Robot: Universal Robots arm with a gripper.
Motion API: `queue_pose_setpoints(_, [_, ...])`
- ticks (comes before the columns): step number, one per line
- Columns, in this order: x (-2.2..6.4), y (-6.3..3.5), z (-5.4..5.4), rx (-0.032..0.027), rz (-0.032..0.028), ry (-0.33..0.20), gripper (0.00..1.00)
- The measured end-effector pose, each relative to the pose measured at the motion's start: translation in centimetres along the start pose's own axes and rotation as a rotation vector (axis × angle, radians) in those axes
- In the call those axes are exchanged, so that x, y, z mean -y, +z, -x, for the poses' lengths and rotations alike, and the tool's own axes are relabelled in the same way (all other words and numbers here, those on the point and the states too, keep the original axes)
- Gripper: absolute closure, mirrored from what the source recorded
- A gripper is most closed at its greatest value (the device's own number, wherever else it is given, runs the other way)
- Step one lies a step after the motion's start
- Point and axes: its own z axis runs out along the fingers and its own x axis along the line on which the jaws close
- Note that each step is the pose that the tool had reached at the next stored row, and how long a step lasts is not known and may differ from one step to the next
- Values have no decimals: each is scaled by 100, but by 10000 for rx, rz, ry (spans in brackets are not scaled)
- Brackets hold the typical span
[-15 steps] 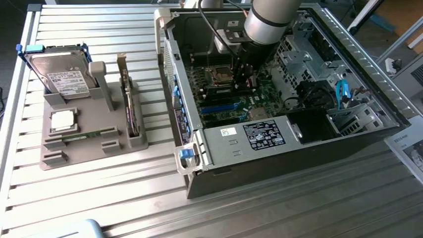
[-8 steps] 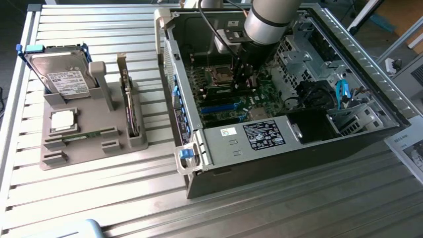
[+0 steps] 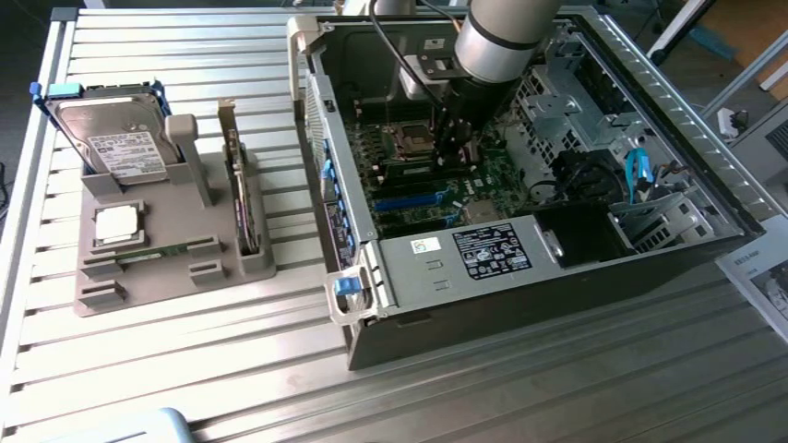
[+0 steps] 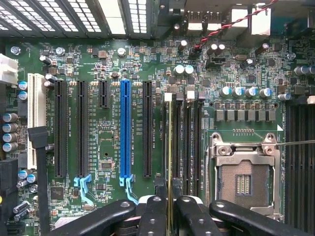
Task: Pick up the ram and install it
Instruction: 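Insert the ram into the slot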
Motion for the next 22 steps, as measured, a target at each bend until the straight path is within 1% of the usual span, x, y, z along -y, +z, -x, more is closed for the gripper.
queue_pose_setpoints(4, [0, 1, 0, -37, 1, 2, 86])
queue_pose_setpoints(11, [1, 0, 2, -58, -1, 2, 86])
queue_pose_setpoints(14, [1, -2, 3, -91, 0, 4, 86])
queue_pose_setpoints(16, [1, -2, 7, -97, 0, 10, 86])
queue_pose_setpoints(17, [0, -1, 28, -98, -1, 23, 86])
queue_pose_setpoints(18, [1, 2, 77, -96, -1, 30, 86])
queue_pose_setpoints(22, [1, 2, 86, -104, -1, 37, 86])
